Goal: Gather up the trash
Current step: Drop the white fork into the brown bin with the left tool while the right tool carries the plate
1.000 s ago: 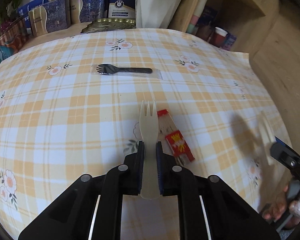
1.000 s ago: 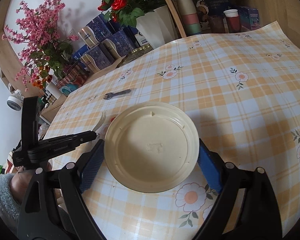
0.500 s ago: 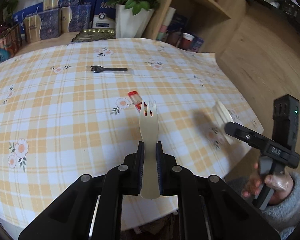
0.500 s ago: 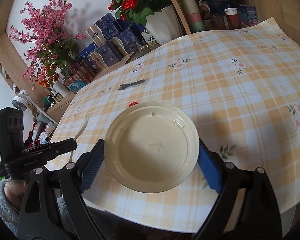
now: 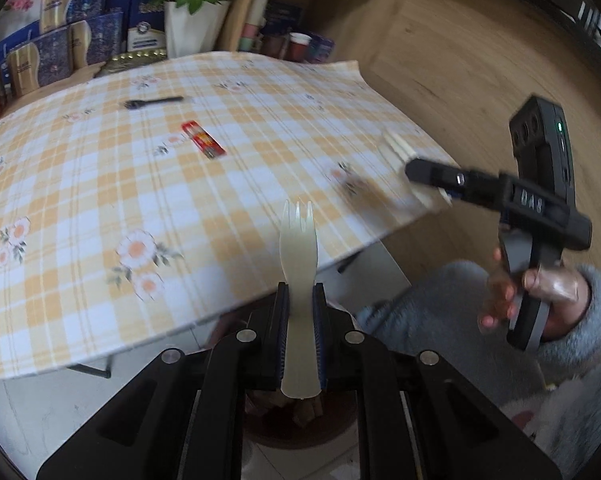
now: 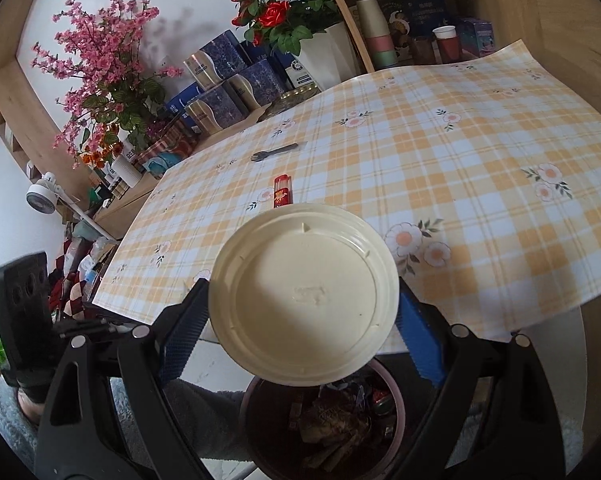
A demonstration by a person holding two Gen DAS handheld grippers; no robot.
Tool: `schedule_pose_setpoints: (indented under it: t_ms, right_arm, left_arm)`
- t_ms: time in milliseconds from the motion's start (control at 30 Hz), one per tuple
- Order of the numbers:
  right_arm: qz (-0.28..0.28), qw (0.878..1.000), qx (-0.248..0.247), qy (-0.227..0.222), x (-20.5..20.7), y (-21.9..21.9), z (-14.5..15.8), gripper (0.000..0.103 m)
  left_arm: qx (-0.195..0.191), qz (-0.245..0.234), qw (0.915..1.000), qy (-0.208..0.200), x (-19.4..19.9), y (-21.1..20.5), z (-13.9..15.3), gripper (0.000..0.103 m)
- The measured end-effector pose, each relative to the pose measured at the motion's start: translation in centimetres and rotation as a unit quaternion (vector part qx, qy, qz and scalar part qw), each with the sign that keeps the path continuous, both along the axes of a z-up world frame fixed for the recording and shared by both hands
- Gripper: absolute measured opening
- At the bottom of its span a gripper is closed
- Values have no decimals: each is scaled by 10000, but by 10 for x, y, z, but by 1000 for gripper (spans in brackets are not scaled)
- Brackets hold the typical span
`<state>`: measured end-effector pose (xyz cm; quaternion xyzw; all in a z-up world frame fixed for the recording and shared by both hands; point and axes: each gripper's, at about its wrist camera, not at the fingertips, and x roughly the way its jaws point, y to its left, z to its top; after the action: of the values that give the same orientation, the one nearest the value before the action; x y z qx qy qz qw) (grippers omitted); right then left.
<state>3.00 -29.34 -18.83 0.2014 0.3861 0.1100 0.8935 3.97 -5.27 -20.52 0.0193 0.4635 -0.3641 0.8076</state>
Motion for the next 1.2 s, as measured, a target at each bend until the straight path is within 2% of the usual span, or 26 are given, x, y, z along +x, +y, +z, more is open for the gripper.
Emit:
schedule_pose_setpoints:
  t_ms: [133,333,767,800,833,900,967,1033,1200]
  right_arm:
    - [-26,10000,-56,2,-15,-2,3,87]
    - [-52,10000,-38,27,-24,-6,1,87]
    - [-163,9996,101,229,-23,-15,-16,87]
    - [-168,9995,101,247,-23,-16,-17,87]
    - [-182,9994,105,266,-23,-16,-18,87]
    - [-216,9992,116,302,-24,-17,-20,87]
    - [-235,9991,112,322,-25,-18,-21,87]
    - [-237,9991,55,345,-27,-17,-23,87]
    - [-248,9988,-80,415,-31,-16,-27,87]
  left_arm:
    - [123,-239,9995,181,-20,-9,-21,12]
    - [449,-489,9967,476,-26,-22,-55,12]
    - [1137,-530,9872,983,3,-47,-116,13]
    - [1181,-508,9868,981,5,-48,-118,20]
    - [1192,-474,9869,976,8,-50,-119,40]
    - [1062,-395,9896,884,9,-47,-116,65]
    - [882,-314,9922,819,9,-41,-108,69]
    - [867,-207,9934,719,8,-37,-102,79]
    - [614,224,9974,291,3,-16,-74,90]
